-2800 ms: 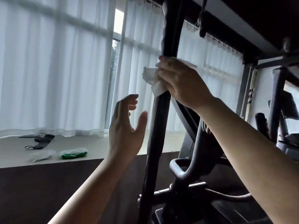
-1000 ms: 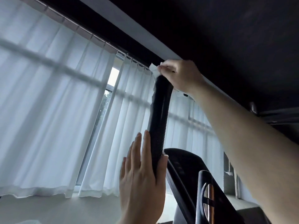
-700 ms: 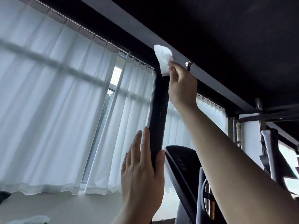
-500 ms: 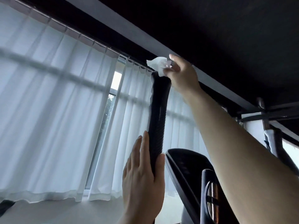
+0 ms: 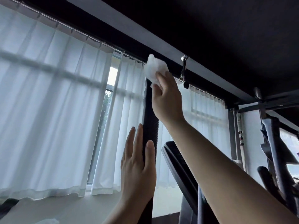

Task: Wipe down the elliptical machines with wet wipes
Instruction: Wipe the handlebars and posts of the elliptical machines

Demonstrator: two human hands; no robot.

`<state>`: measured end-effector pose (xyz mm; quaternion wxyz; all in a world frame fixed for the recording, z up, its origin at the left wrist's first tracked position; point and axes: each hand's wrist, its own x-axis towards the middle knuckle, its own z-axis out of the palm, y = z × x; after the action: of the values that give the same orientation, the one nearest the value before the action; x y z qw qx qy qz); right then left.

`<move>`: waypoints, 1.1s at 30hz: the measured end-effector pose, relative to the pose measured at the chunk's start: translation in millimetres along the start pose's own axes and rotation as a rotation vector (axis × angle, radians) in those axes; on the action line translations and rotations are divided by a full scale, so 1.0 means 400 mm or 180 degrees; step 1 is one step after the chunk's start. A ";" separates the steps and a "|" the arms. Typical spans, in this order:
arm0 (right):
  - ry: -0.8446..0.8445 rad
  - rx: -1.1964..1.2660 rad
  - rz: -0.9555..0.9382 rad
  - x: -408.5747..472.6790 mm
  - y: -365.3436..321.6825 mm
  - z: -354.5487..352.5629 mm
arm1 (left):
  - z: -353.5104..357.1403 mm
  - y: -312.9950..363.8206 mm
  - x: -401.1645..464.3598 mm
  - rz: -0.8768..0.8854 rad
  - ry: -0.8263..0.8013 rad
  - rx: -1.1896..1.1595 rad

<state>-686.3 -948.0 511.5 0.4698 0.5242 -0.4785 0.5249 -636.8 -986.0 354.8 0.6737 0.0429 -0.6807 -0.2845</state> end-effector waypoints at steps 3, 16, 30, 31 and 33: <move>0.0043 0.0060 0.0107 0.064 -0.013 0.026 | -0.001 -0.002 0.002 0.0008 -0.0116 0.0141; -0.0116 0.0525 -0.0145 -0.205 0.042 -0.017 | -0.007 -0.019 0.007 -0.0053 -0.0057 -0.0919; -0.0114 0.0572 0.0717 -0.196 0.021 -0.013 | -0.011 -0.027 0.004 -0.0216 -0.0039 -0.1079; -0.0110 0.0536 0.0687 -0.210 0.028 -0.014 | -0.011 -0.026 0.003 -0.0198 -0.0039 -0.1101; -0.0059 0.0486 0.0658 -0.188 0.025 -0.016 | -0.011 -0.028 0.001 -0.0155 -0.0037 -0.1113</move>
<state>-696.0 -942.1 436.5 0.3674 0.5111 -0.4930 0.6006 -636.4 -996.9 349.8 0.6599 -0.0600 -0.6235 -0.4150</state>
